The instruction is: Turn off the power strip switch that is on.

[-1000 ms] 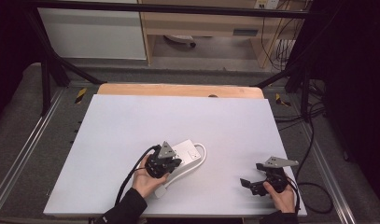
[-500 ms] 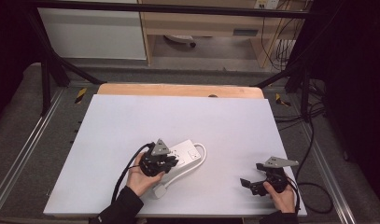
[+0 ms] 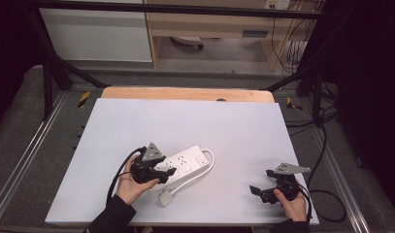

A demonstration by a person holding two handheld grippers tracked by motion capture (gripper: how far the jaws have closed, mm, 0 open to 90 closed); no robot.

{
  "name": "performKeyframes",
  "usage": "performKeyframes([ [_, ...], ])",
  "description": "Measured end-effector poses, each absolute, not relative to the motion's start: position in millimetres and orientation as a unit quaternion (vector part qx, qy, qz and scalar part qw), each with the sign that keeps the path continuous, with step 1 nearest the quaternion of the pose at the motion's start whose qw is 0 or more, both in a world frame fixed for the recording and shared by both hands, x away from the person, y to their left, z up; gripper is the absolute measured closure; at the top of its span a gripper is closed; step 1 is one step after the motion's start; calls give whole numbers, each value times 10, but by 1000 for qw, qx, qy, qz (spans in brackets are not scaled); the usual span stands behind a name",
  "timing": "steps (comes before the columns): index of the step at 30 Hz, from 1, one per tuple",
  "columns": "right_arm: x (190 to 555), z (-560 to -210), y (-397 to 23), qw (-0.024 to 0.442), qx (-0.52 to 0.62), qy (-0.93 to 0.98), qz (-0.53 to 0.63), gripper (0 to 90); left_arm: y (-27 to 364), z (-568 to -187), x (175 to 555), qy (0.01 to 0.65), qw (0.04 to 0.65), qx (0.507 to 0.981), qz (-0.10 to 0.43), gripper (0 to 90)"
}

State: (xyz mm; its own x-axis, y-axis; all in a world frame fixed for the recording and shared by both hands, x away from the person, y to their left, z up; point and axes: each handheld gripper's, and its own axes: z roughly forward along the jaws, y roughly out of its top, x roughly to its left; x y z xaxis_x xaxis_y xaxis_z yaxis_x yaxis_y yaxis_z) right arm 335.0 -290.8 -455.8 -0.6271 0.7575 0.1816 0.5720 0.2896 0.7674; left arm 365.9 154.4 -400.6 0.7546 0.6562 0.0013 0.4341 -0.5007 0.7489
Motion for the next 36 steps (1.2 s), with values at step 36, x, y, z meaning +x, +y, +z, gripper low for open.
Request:
performKeyframes([
  [36, 3352, -4560, -2906, 113, 418, 795, 424, 8, 2599, -4304, 3399, 403, 357, 820, 195, 69],
])
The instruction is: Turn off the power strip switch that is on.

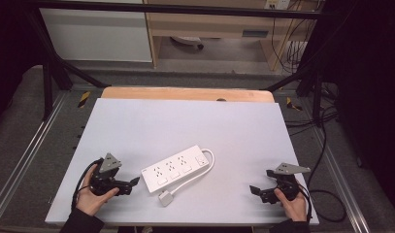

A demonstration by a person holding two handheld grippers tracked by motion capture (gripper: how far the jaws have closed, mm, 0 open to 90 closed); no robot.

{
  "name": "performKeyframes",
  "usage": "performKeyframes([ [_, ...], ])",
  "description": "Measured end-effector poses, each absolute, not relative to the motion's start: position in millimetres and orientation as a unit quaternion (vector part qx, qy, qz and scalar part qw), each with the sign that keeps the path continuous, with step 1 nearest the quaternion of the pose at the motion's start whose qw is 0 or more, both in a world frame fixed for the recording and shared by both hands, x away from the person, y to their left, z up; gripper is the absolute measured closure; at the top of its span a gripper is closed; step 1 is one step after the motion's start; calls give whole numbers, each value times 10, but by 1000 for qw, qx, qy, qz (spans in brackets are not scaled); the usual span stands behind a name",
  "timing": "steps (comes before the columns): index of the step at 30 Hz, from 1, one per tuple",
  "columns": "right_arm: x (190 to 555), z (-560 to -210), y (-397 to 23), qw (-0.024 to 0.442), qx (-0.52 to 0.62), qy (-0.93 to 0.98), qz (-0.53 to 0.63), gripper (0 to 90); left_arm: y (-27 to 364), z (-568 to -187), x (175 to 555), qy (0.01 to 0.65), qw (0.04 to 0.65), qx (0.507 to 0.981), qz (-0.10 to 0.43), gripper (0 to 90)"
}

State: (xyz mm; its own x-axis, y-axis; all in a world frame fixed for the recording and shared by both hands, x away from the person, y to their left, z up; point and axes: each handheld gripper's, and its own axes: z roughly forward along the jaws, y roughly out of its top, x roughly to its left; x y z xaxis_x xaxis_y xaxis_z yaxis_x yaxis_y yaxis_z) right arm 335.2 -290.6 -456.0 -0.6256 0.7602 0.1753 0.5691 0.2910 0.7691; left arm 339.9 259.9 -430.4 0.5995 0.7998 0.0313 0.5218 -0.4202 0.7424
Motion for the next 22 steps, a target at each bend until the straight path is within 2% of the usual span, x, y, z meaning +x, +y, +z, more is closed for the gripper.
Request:
performKeyframes([
  [10, 3351, -4562, -2903, 111, 418, 796, 423, 8, 2814, -4434, 3325, 421, 356, 811, 195, 56],
  [22, 3354, -4563, -2902, 110, 418, 797, 423, 8, 2891, -4489, 3295, 426, 353, 809, 200, 55],
])
